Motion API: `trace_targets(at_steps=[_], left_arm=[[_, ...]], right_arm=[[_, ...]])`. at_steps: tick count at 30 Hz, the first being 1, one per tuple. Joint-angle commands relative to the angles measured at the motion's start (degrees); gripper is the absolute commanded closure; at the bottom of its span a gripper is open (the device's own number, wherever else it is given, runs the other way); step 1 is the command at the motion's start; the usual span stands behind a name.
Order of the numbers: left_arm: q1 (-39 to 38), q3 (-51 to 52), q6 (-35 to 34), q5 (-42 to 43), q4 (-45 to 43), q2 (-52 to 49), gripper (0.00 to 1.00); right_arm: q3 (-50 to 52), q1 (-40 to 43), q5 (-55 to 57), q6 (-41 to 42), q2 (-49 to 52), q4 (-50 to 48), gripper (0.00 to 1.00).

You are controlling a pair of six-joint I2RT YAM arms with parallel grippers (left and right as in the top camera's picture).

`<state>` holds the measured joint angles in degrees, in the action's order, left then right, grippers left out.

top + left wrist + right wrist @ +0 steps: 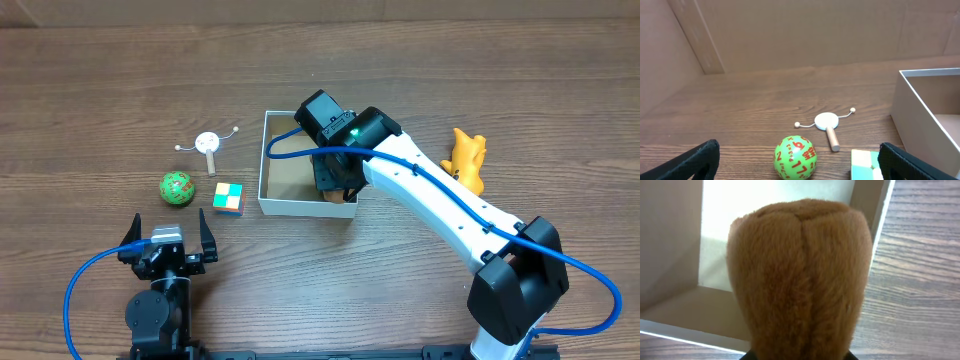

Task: Pack container
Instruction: 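Lift the hamster and carry it left into the white box, then open the right gripper to release the hamster and withdraw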

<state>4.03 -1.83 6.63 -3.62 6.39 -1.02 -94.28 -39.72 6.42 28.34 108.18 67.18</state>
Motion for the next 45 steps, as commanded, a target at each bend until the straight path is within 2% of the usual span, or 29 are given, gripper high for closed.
trace_targets(at_steps=[1,7,15,25,39,41,43,45], left_arm=[[-0.3,0.5,1.1,0.7,-0.2,0.3,0.00],[-0.3,0.5,1.1,0.7,-0.2,0.3,0.00],[-0.3,0.5,1.1,0.7,-0.2,0.3,0.00],[-0.3,0.5,1.1,0.7,-0.2,0.3,0.00],[-0.3,0.5,1.1,0.7,-0.2,0.3,0.00],[-0.3,0.5,1.1,0.7,-0.2,0.3,0.00],[-0.3,0.5,1.1,0.7,-0.2,0.3,0.00],[-0.3,0.5,1.1,0.7,-0.2,0.3,0.00]], right_arm=[[0.3,0.2,0.9,0.4,-0.7,-1.7,0.80],[0.3,0.2,1.8,0.4,-0.7,-6.6,0.80],[1.4,0.2,6.0,0.4,-0.7,-8.2,0.82],[11.1,0.3,6.0,0.4,-0.7,-19.9,0.81],[11.3,0.3,10.2,0.4,-0.7,-19.1,0.86],[11.3,0.3,10.9,0.4,-0.7,-18.7,0.83],[11.3,0.3,10.9,0.4,-0.7,-18.5,0.70],[11.3,0.3,10.9,0.4,-0.7,-18.2,0.60]])
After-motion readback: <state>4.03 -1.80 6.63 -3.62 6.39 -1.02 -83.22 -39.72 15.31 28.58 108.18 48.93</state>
